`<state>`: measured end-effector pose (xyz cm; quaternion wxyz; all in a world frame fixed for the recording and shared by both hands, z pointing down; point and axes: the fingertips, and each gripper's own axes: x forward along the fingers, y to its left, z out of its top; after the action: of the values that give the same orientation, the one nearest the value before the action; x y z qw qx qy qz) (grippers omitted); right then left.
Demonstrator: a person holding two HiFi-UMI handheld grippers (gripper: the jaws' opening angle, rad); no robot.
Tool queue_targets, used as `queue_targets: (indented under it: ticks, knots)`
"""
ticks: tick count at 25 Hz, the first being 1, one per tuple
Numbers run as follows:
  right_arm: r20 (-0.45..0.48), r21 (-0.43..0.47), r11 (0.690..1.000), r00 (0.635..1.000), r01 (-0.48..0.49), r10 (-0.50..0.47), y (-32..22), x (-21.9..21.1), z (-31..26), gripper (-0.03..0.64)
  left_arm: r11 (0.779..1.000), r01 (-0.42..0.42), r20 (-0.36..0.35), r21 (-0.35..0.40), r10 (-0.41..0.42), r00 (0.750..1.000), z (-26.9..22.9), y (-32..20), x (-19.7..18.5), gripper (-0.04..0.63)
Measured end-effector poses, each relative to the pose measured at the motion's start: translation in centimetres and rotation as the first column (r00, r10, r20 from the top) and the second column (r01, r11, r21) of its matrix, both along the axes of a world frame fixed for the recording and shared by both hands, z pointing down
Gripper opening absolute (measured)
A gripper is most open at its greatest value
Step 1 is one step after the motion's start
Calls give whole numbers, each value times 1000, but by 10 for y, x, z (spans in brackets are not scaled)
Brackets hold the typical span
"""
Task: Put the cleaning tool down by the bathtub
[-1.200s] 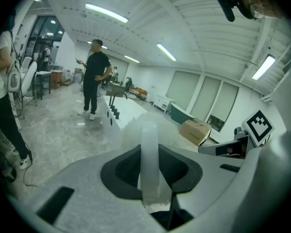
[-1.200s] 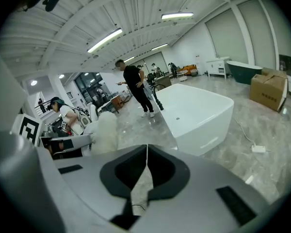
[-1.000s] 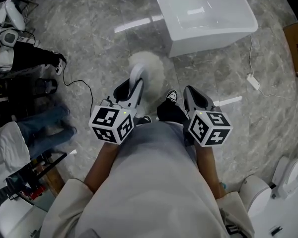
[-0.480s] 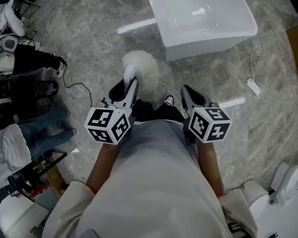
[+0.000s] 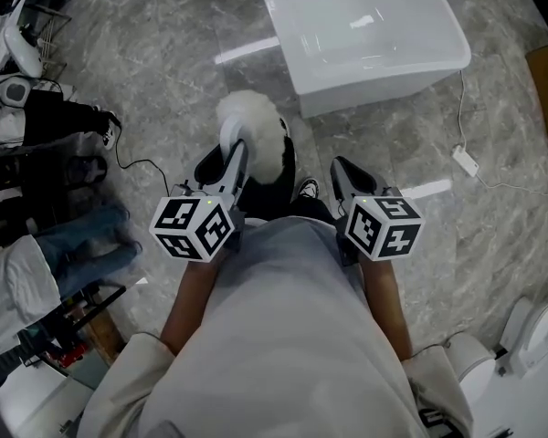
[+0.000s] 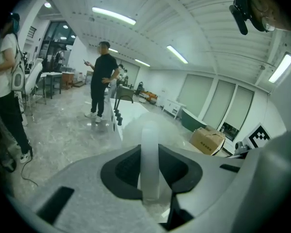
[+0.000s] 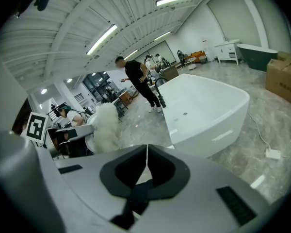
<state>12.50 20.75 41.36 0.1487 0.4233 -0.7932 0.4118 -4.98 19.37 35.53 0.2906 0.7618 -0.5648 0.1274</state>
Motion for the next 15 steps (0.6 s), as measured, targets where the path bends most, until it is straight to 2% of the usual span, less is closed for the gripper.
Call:
queue_targets:
  ticks: [8, 15]
  knots:
    - [-19, 17, 1000, 1000, -18, 19, -59, -4, -6, 12, 1000, 6, -38, 24, -5, 999, -3, -71, -9, 85]
    - [-44, -7, 999, 999, -33, 33, -124, -16, -2, 12, 1000, -24, -66, 15, 25, 998, -4, -139, -20, 84]
